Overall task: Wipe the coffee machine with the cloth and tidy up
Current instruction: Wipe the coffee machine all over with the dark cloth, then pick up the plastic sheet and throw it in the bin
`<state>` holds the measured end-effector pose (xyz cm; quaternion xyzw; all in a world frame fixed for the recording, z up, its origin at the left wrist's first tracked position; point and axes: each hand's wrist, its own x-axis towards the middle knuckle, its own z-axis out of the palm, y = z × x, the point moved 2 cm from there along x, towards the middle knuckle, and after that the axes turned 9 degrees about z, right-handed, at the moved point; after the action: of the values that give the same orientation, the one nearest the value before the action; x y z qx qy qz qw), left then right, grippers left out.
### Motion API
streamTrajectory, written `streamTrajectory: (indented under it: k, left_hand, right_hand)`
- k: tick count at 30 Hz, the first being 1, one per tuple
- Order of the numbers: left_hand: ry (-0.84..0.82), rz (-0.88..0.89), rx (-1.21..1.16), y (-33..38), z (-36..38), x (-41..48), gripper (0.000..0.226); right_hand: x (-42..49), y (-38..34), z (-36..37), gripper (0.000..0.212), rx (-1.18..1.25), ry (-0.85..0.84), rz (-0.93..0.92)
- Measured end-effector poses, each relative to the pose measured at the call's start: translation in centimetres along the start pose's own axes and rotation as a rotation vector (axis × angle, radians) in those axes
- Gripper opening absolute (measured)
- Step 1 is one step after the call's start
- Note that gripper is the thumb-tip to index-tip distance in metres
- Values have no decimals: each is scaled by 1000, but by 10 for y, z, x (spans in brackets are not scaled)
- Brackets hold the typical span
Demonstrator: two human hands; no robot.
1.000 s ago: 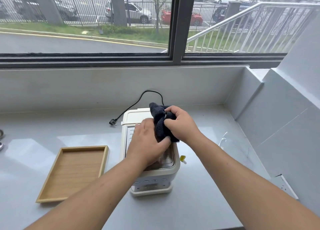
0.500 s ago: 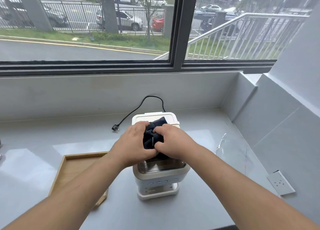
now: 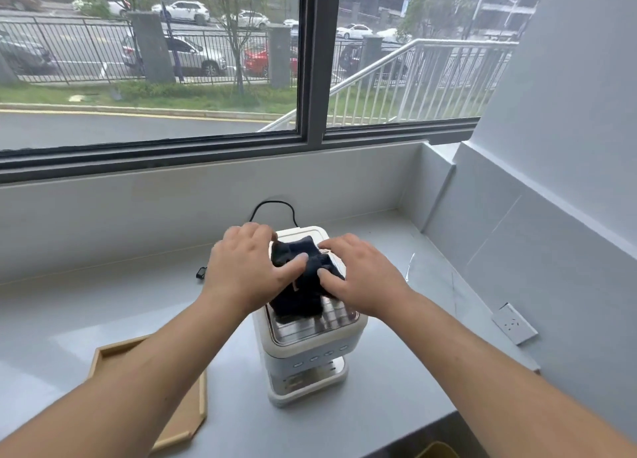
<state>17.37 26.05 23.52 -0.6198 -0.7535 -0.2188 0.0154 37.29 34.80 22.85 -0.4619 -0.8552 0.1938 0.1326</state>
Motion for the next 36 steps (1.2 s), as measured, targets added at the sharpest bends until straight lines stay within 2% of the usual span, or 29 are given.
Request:
streamTrajectory:
  k: [3, 8, 15, 27, 36]
  left_hand:
    - [7, 43, -41, 8, 1, 10, 71]
    - [-97, 298, -21, 46, 23, 17, 72]
    - [-168, 436, 34, 107, 55, 38, 76]
    - [-291, 448, 19, 203, 134, 73, 78]
    - [-384, 422, 21, 240, 194, 90, 79]
  right_hand:
    - [-8, 13, -9, 54, -31, 40, 29]
    - [-21, 40, -20, 57, -80, 156, 71]
    - [-29, 101, -38, 69, -142, 150, 161]
    - [-37, 222, -67, 72, -179, 126, 268]
    - [-35, 290, -63, 78, -191, 82, 340]
